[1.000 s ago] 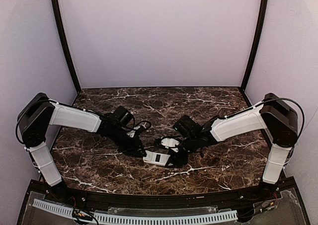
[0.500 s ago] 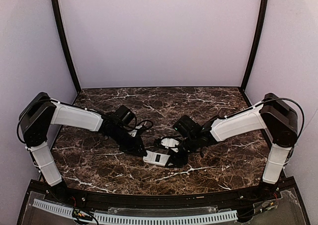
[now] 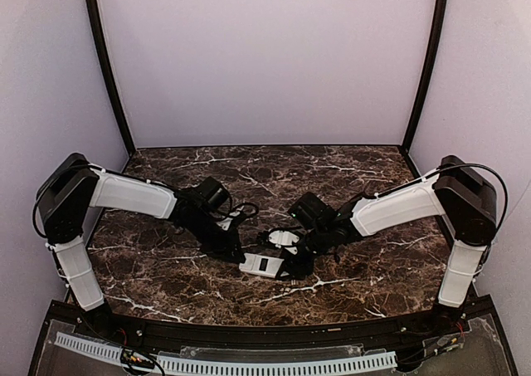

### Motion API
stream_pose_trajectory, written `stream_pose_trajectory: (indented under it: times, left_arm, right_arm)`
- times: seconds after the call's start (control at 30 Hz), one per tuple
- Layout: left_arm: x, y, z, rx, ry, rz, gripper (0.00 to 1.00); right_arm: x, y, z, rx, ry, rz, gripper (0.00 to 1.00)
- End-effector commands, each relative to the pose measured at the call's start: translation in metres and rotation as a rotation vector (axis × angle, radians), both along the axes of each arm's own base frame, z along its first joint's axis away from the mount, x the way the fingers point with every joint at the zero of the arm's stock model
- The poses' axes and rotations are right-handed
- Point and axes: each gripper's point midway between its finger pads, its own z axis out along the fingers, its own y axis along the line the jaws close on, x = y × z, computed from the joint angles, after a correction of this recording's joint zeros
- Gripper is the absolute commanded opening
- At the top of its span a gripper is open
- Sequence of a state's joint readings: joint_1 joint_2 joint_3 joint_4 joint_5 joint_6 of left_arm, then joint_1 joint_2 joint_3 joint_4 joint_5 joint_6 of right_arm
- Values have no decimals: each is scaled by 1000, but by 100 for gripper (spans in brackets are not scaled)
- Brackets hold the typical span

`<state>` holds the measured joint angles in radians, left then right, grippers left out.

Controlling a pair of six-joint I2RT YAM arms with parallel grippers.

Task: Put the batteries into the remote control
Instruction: Load the battery cover into the battery compartment.

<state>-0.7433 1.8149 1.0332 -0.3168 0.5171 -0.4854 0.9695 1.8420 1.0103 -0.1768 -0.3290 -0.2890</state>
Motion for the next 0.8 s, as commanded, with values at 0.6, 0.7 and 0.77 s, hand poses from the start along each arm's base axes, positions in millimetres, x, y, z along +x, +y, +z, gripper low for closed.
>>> stream_pose_trajectory:
  times: [0.6, 0.7, 0.77]
  left_arm:
    - [-31, 18, -27, 159, 15, -97, 31]
    - [-33, 23, -32, 178, 10, -95, 31]
    - [-32, 25, -36, 188, 5, -91, 29]
  right_arm:
    - [-10, -3, -13, -33, 59, 14, 53]
    - [-10, -3, -11, -28, 56, 14, 52]
    - [-10, -3, -11, -26, 61, 15, 52]
